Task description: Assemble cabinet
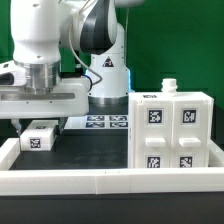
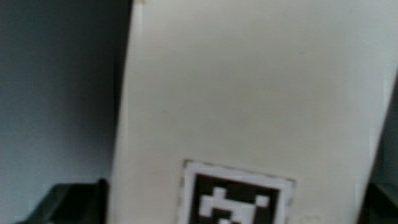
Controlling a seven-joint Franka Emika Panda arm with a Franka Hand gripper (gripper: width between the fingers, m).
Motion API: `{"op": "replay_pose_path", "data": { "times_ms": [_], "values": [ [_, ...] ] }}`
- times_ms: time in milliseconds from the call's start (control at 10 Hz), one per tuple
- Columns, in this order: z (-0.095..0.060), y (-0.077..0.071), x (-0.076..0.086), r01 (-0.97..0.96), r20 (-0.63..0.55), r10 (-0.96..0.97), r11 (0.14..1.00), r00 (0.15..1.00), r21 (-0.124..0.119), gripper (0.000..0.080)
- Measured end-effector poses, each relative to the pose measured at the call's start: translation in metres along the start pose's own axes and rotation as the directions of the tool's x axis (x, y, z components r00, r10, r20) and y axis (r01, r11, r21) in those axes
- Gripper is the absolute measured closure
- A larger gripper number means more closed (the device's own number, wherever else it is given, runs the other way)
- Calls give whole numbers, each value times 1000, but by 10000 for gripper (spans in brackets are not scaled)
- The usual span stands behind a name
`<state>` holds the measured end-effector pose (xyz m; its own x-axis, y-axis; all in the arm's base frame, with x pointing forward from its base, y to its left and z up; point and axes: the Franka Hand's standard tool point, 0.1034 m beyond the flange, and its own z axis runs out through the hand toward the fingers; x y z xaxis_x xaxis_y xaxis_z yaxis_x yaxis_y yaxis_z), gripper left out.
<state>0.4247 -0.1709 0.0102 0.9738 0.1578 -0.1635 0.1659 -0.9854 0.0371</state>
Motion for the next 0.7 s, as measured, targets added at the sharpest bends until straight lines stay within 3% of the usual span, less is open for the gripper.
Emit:
{"op": "replay_pose_path", "data": {
  "times_ms": [600, 700],
  "values": [
    [-1, 0, 1, 2, -1, -2, 1000, 1000, -1, 239],
    [-18, -9, 4, 16, 11, -16, 1000, 1000, 18, 239]
  ]
}}
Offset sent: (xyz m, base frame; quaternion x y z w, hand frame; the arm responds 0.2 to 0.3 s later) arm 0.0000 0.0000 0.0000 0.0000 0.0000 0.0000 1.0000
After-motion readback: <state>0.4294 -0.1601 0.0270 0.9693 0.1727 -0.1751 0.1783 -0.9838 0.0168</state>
